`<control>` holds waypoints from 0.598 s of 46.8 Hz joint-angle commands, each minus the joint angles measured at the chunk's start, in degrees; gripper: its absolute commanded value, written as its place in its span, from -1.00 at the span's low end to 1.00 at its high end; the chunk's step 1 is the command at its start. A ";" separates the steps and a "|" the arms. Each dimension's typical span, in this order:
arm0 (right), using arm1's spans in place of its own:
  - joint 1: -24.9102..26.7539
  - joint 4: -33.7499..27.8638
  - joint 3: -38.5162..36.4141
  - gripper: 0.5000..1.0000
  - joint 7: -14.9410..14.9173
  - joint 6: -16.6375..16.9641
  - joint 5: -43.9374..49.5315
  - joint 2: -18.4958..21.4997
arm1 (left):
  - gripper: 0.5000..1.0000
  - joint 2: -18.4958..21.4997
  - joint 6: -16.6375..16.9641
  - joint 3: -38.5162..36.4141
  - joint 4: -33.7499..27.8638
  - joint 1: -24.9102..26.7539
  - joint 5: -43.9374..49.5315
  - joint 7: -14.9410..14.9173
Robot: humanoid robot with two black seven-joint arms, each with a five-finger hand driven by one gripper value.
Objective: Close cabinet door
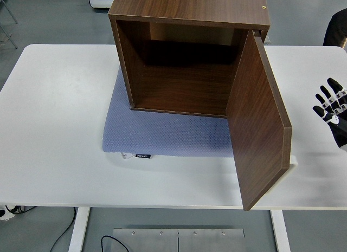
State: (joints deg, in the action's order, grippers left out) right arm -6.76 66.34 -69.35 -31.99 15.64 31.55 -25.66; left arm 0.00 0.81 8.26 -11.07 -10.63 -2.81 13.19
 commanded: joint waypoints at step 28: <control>-0.71 -0.16 0.00 1.00 0.00 0.00 0.00 -0.35 | 1.00 0.00 0.51 0.00 0.00 -0.09 0.09 0.00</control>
State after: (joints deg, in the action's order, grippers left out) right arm -7.16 66.19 -69.35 -31.99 15.65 31.55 -25.71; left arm 0.00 1.32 8.26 -11.08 -10.72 -2.70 13.18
